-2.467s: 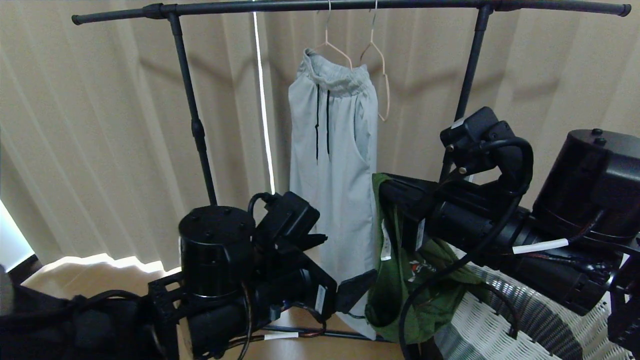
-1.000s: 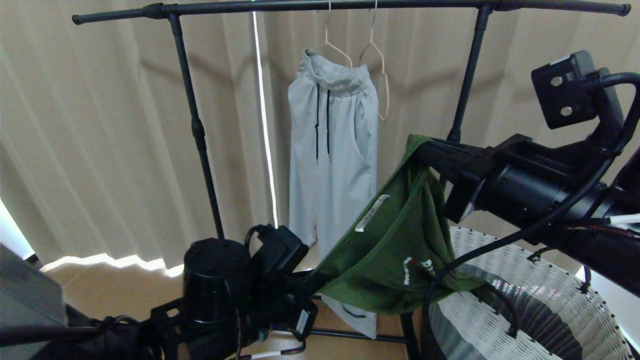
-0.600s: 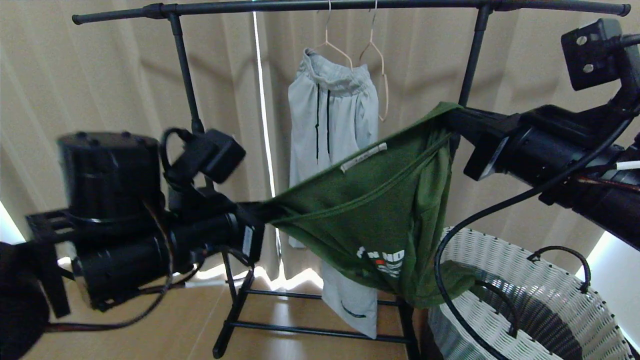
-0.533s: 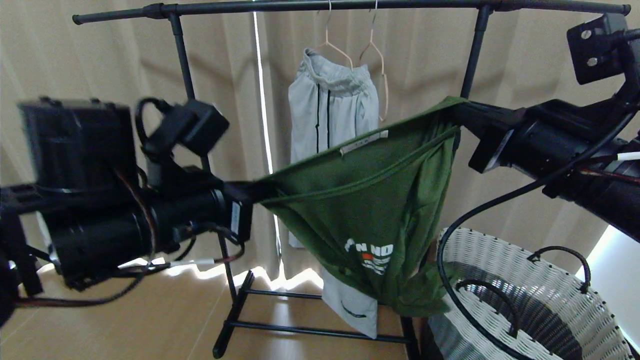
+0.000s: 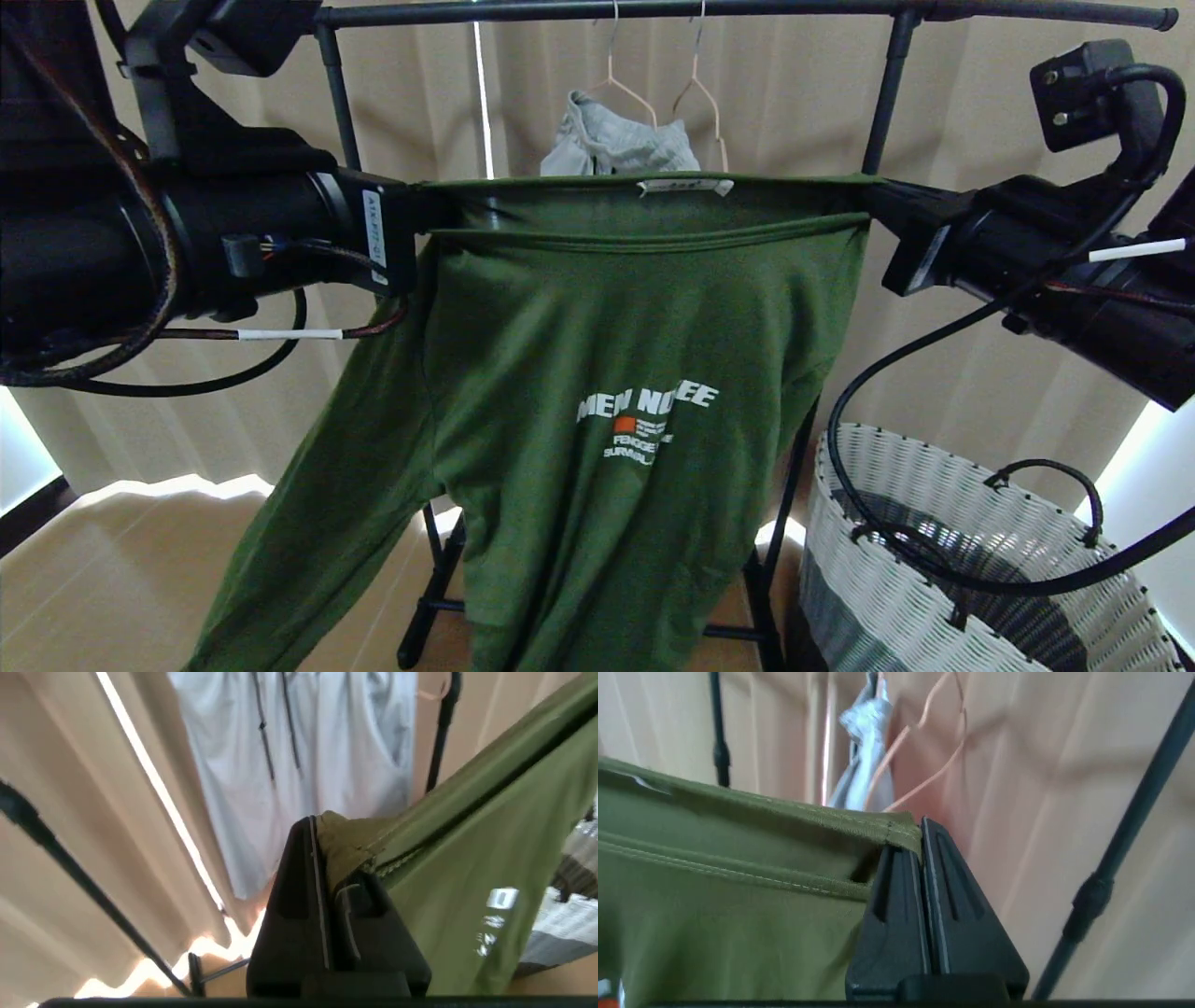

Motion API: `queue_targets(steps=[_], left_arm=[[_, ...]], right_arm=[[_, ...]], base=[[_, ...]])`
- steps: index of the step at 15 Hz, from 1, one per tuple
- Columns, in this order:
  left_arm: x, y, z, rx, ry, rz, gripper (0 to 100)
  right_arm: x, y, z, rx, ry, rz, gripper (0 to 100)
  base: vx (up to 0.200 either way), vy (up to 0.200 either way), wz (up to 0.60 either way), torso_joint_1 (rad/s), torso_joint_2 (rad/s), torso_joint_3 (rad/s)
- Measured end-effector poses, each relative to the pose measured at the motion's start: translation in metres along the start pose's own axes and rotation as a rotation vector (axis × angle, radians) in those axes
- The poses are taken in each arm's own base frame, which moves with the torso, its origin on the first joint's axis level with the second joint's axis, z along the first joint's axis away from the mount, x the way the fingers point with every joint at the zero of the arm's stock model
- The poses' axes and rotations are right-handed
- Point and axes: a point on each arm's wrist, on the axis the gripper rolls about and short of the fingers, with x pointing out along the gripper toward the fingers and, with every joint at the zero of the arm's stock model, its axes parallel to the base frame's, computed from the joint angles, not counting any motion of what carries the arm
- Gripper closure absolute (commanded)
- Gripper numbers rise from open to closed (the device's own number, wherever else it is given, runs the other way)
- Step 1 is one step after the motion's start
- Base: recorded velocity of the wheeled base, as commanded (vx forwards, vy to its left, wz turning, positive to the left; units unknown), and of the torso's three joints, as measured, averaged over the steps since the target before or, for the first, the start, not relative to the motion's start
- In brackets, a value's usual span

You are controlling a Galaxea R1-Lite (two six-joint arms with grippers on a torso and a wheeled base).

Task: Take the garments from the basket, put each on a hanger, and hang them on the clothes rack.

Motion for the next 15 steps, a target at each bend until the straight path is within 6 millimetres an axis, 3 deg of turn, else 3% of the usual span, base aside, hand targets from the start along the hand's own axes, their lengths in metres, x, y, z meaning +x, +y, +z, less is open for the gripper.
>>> queue_targets(steps=[9, 13, 15], left_arm=[[0.002, -0.009, -0.001, 0.003, 0.0, -0.03, 100], [0.021, -0.011, -0.001, -0.045, -0.022, -0.029, 100], [0.037, -0.011, 0.001, -0.063, -0.037, -0.022, 100]], right_arm=[[0.0, -0.007, -0.008, -0.006, 0.045, -0.027, 100], [-0.025, -0.016, -0.004, 0.014, 0.165, -0.017, 100], [-0.047, -0.015, -0.001, 0.033, 0.203, 0.076, 100]], base=[[0.0, 0.0, 0.0, 0.0, 0.0, 0.0], [0.0, 0.0, 0.0, 0.0, 0.0, 0.0], [0.0, 0.0, 0.0, 0.0, 0.0, 0.0]])
